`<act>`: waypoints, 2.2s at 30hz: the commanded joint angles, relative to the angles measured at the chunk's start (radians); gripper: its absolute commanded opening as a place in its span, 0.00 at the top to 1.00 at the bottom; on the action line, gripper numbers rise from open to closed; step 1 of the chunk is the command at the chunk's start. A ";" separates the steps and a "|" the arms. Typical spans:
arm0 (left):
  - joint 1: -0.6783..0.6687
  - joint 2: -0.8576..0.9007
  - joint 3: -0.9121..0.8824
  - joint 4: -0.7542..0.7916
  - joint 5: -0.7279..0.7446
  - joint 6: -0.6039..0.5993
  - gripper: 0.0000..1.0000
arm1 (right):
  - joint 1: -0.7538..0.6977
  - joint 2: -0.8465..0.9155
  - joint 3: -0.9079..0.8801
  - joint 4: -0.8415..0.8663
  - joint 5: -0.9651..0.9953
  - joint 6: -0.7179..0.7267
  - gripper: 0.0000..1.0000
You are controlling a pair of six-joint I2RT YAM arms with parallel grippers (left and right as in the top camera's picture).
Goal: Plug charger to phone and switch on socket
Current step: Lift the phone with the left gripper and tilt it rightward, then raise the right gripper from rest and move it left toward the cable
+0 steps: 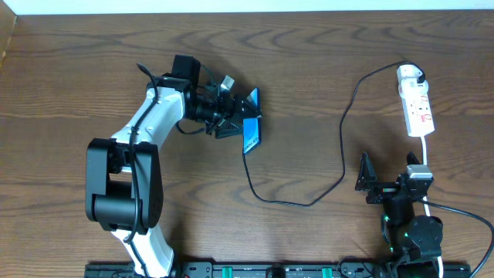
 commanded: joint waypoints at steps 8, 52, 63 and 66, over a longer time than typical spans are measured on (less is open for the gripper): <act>-0.004 -0.034 0.004 0.123 0.069 -0.268 0.32 | -0.006 -0.003 -0.002 -0.004 -0.002 -0.003 0.01; -0.004 -0.034 0.004 0.624 0.142 -0.986 0.35 | -0.006 -0.003 -0.002 0.000 -0.002 -0.003 0.01; -0.004 -0.034 0.004 0.624 0.168 -1.065 0.35 | -0.006 -0.003 -0.002 -0.001 0.009 -0.003 0.01; -0.004 -0.034 0.004 0.624 0.172 -1.096 0.34 | -0.006 -0.003 -0.002 0.000 0.010 -0.003 0.01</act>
